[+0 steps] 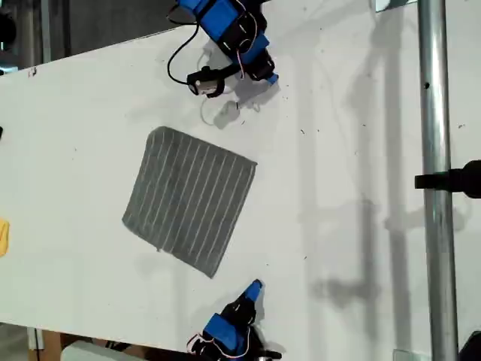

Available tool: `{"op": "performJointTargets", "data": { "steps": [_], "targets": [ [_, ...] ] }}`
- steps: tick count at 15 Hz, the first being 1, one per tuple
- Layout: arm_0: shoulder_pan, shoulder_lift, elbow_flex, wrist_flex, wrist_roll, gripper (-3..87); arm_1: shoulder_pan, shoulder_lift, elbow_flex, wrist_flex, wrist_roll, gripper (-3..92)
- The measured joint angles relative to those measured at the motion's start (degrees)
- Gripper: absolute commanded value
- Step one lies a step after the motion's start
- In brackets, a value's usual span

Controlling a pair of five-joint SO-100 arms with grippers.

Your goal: Grasp corners of a towel and fold twice.

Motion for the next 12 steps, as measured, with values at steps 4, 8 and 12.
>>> {"op": "performJointTargets", "data": {
  "steps": [4, 8, 12],
  "targets": [
    [-21.09, 0.09, 0.35, 0.00, -24.43, -2.9, 26.46, 36.74, 3.08, 13.36, -6.33, -0.3],
    [-22.68, -0.09, -0.70, 0.09, -28.56, -3.0, 29.79, 46.85, 3.08, 15.03, -6.68, -0.3],
    [-22.59, -0.62, -5.71, 1.93, -30.94, -3.0, 30.32, 39.99, -2.99, 16.52, -8.17, -0.3]
  ]
}}
